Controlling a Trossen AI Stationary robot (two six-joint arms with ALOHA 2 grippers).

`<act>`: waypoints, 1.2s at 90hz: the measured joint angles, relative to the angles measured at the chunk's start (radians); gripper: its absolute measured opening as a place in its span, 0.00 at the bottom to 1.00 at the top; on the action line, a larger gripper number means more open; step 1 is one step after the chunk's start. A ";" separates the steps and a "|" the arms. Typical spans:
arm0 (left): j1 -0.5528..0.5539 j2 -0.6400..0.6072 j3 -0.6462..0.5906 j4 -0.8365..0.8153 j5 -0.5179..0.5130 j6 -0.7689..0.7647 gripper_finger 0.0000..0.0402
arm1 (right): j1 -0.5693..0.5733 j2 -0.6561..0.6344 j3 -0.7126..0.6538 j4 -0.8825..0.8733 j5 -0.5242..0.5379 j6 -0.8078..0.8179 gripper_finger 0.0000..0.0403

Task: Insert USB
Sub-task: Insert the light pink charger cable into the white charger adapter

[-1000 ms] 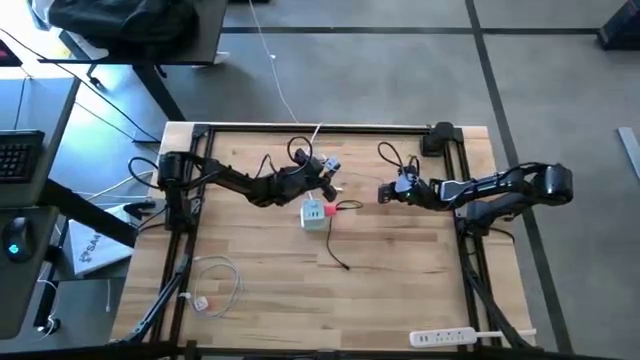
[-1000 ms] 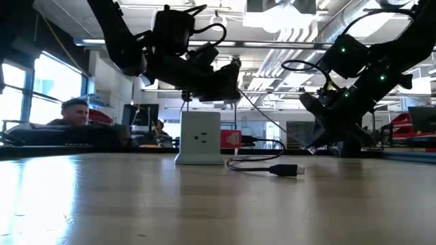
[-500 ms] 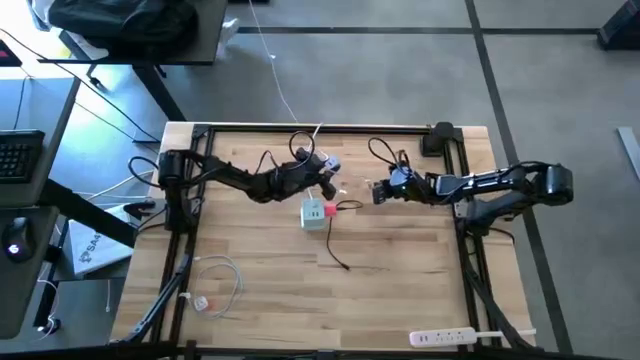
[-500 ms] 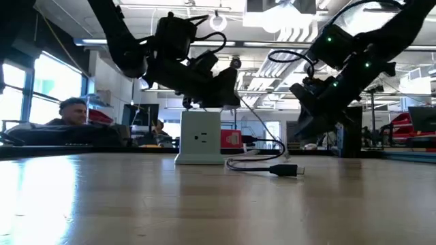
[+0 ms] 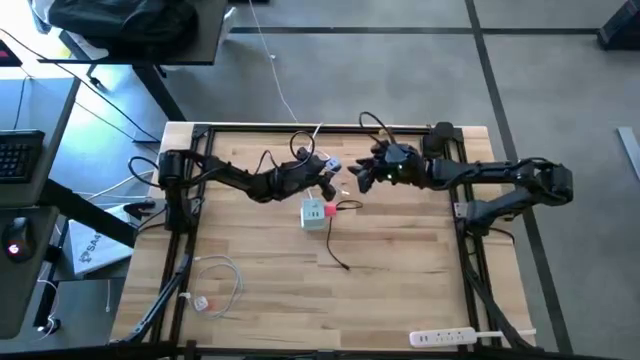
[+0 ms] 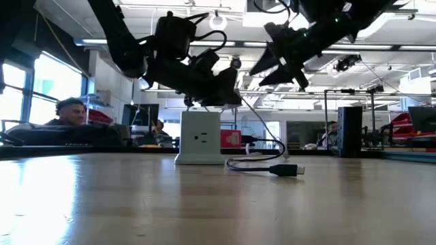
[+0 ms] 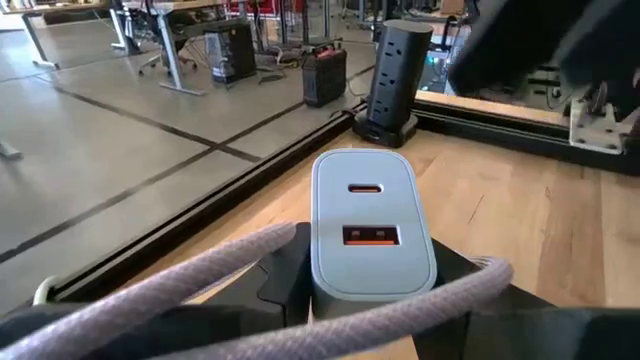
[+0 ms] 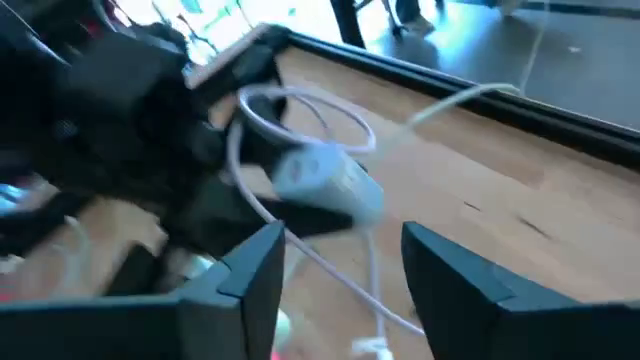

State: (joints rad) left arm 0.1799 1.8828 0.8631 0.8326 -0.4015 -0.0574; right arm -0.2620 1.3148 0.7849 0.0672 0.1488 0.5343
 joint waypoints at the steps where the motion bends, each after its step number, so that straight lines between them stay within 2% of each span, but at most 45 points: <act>1: -0.001 0.000 0.000 0.002 0.000 0.002 0.25 | 0.000 0.000 0.001 0.001 -0.001 0.008 0.48; 15: -0.023 0.000 0.000 0.052 0.000 0.026 0.25 | -0.015 0.014 0.002 0.005 -0.021 0.152 0.60; 27: -0.041 0.000 0.000 0.088 -0.007 0.052 0.25 | -0.020 0.070 0.002 0.033 -0.063 0.263 0.64; 47: -0.047 0.000 0.000 0.106 -0.014 0.065 0.25 | -0.022 0.133 0.001 0.183 -0.149 0.330 0.64; 77: -0.046 0.000 0.001 0.101 -0.019 0.063 0.25 | -0.024 0.148 0.002 0.181 -0.143 0.411 0.64; 91: -0.050 0.000 0.001 0.098 -0.023 0.106 0.25 | -0.025 0.149 0.002 0.156 -0.075 0.423 0.64; 108: -0.056 0.001 0.001 0.095 -0.057 0.137 0.25 | -0.033 0.148 0.002 0.155 -0.065 0.408 0.60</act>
State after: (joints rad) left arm 0.1234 1.8839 0.8639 0.9276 -0.4586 0.0794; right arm -0.2953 1.4631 0.7872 0.2221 0.0840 0.9424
